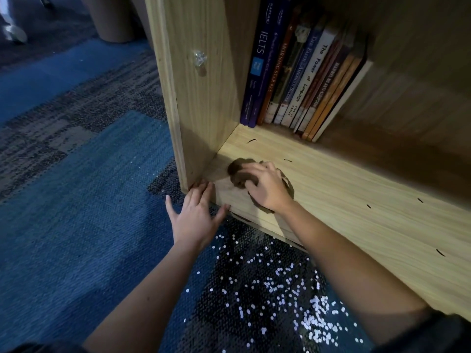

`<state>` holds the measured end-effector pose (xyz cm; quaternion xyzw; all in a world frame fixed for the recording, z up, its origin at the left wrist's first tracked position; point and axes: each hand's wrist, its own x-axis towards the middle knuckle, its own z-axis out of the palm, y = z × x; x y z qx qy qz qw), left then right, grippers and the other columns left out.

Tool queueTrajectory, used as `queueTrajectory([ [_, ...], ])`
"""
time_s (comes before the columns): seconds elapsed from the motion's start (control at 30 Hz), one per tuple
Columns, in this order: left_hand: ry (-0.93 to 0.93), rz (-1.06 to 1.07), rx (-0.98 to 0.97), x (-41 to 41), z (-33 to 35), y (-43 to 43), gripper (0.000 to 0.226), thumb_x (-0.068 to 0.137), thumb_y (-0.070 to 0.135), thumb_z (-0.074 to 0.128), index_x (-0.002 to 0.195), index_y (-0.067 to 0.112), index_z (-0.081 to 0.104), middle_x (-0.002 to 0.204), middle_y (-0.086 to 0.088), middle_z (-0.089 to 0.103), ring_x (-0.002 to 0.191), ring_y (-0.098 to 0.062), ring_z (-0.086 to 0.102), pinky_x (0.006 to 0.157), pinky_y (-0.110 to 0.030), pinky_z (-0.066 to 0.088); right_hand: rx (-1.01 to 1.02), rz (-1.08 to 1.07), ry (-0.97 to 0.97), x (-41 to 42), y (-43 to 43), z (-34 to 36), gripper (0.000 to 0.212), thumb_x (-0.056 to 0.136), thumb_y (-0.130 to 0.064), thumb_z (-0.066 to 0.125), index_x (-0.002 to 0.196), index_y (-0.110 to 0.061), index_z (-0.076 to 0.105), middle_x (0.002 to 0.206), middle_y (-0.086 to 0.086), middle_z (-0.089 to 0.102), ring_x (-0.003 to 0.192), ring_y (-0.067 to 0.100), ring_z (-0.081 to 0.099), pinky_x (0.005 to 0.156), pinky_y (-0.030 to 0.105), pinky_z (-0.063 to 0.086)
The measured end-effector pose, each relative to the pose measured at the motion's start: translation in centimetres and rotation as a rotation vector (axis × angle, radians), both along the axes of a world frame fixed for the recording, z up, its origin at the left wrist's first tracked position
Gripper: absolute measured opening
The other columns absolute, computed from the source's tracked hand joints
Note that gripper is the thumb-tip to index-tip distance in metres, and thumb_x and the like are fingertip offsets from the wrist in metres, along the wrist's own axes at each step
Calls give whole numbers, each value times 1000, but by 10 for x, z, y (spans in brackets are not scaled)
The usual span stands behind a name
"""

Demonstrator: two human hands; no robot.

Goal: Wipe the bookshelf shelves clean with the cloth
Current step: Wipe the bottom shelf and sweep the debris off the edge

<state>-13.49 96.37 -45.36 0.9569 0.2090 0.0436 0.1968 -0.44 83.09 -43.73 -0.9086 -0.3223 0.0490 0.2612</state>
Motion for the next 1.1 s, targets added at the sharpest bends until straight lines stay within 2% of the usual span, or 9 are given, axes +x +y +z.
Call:
queueTrajectory([
  [0.07, 5, 2, -2, 0, 1, 0, 66, 89, 64, 28, 147, 31, 19, 153, 14, 22, 141, -5, 16, 111, -54, -13, -59, -39, -22, -2, 13, 3, 35, 89, -20, 46, 122, -28, 57, 136, -9, 48, 119, 19, 33, 101, 40, 25],
  [0.23, 6, 12, -4, 2, 4, 1, 66, 88, 62, 35, 145, 31, 23, 150, 11, 29, 139, -7, 25, 112, -52, -6, -62, 174, 75, -28, -20, 0, 35, 88, -17, 47, 117, -32, 60, 132, -16, 50, 115, 9, 32, 100, 36, 22],
  [0.4, -134, 37, -77, 9, 20, -11, 53, 90, 46, 47, 138, 27, 35, 130, 3, 50, 120, -16, 44, 98, -38, 20, -67, -266, 136, -11, -49, 8, 42, 88, -30, 51, 130, -31, 48, 142, -12, 38, 126, 20, 25, 106, 43, 20],
  [0.53, -172, 20, -176, 26, 30, -31, 41, 94, 32, 42, 135, 25, 41, 136, 0, 43, 127, -21, 35, 104, -42, 20, 327, -168, 479, -23, -33, 19, 51, 89, -29, 53, 138, -26, 40, 151, -4, 27, 138, 21, 20, 115, 46, 16],
  [0.63, -54, -48, -240, 45, 41, -50, 43, 96, 40, 36, 136, 26, 38, 140, -5, 37, 131, -25, 28, 109, -46, 17, 342, -323, 189, -11, -60, 26, 40, 93, -13, 45, 131, -21, 50, 145, -5, 38, 135, 15, 26, 113, 36, 16],
  [0.7, 103, -125, -193, 56, 44, -70, 57, 93, 55, 32, 141, 25, 32, 148, -8, 28, 137, -29, 20, 112, -50, 11, 179, -421, 29, -1, -81, 19, 36, 93, -14, 45, 128, -18, 53, 142, 0, 43, 132, 17, 31, 111, 35, 20],
  [0.8, 219, -141, -95, 62, 40, -97, 81, 86, 66, 36, 148, 19, 14, 155, -8, 12, 142, -33, 7, 111, -57, 2, -71, -503, -15, 10, -101, 1, 41, 94, -20, 38, 135, -17, 44, 147, 4, 36, 136, 22, 26, 113, 37, 18],
  [1.0, 108, -113, -194, 89, 27, -59, 84, 88, 42, 54, 149, 24, -2, 151, 2, 30, 143, -23, 13, 110, -61, -1, -178, -515, -116, 11, -102, -12, 46, 95, -25, 33, 139, -16, 36, 149, 4, 32, 136, 22, 23, 114, 35, 14],
  [1.1, 137, -145, -211, 120, 35, -62, 82, 89, 32, 53, 149, 16, -2, 153, -6, 20, 142, -27, 14, 113, -55, 5, -185, -504, -111, 15, -104, -13, 46, 96, -25, 30, 140, -15, 34, 150, 3, 30, 138, 22, 20, 115, 36, 13],
])
